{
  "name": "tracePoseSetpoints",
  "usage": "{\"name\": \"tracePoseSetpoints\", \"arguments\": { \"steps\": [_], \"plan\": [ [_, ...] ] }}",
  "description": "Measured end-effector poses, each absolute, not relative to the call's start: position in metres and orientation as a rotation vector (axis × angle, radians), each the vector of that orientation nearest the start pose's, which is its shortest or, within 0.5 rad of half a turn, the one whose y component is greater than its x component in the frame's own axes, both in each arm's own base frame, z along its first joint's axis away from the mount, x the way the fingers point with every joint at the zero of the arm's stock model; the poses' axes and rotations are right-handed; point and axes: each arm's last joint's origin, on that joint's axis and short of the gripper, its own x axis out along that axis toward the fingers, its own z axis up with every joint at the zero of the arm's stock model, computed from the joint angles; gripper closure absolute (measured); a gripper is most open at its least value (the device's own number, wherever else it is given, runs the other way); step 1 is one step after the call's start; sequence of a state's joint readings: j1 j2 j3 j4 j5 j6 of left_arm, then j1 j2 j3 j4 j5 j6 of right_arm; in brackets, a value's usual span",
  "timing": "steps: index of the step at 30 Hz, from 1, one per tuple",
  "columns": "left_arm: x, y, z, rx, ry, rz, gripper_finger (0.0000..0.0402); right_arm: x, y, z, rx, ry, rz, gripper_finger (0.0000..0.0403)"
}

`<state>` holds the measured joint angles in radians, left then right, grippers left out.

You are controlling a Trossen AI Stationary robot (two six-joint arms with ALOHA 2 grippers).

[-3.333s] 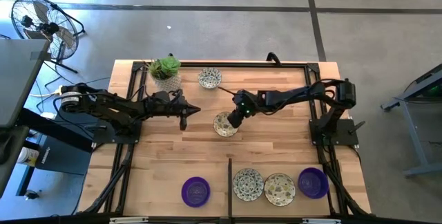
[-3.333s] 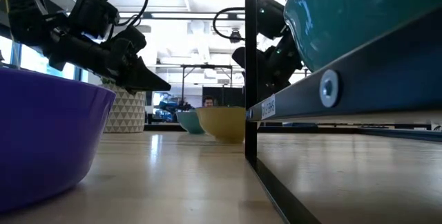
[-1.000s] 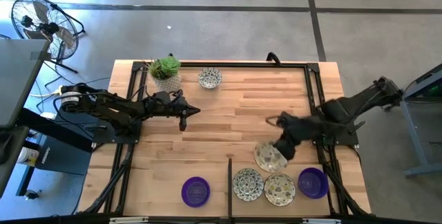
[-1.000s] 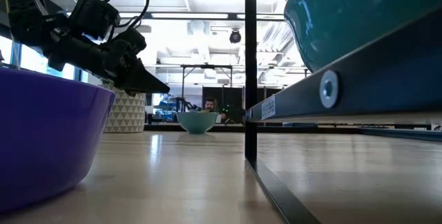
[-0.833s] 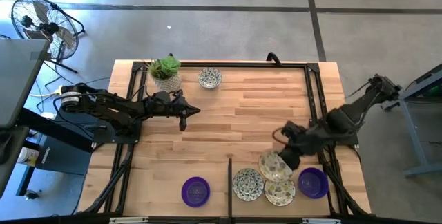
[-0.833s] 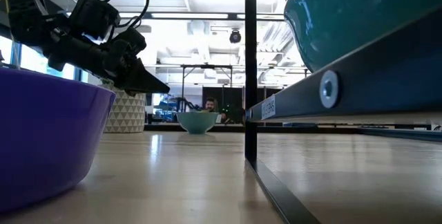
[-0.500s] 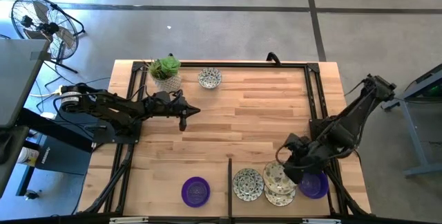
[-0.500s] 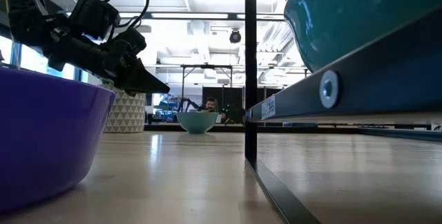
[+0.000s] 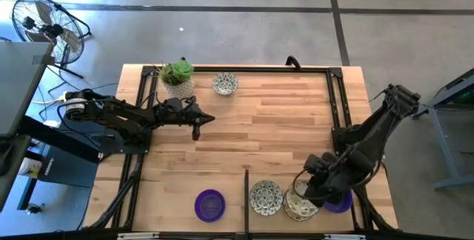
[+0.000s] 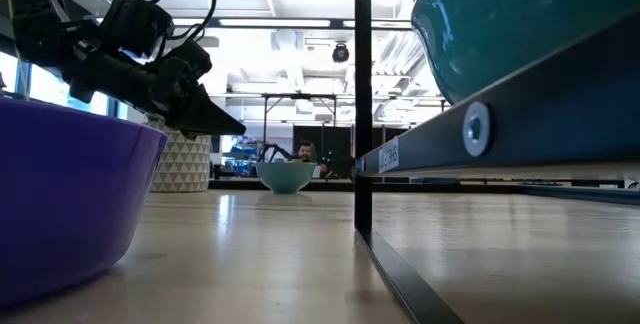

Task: Pick & Place Mini bowls
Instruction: Stack the yellow patterned bowl on the yellow patterned bowls on the shelf

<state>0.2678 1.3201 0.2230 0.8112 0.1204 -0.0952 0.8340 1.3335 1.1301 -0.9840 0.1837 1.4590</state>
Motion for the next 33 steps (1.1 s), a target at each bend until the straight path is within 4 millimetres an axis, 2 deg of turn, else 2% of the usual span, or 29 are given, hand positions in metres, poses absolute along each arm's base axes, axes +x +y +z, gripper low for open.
{"name": "tracePoseSetpoints", "arguments": {
  "steps": [8,19,25,33],
  "plan": [
    [0.206,0.053,0.141,-0.150,0.274,0.160,0.0402,0.173,0.187,0.268,0.625,1.180,-0.297,0.0393],
    [0.206,0.053,0.141,-0.150,0.274,0.160,0.0402,0.179,0.193,0.259,0.578,1.199,-0.298,0.0387],
    [0.205,0.053,0.141,-0.150,0.277,0.160,0.0402,0.179,0.191,0.259,0.527,1.180,-0.289,0.0372],
    [0.205,0.053,0.141,-0.150,0.277,0.160,0.0402,0.179,0.192,0.258,0.549,1.202,-0.288,0.0345]
  ]
}}
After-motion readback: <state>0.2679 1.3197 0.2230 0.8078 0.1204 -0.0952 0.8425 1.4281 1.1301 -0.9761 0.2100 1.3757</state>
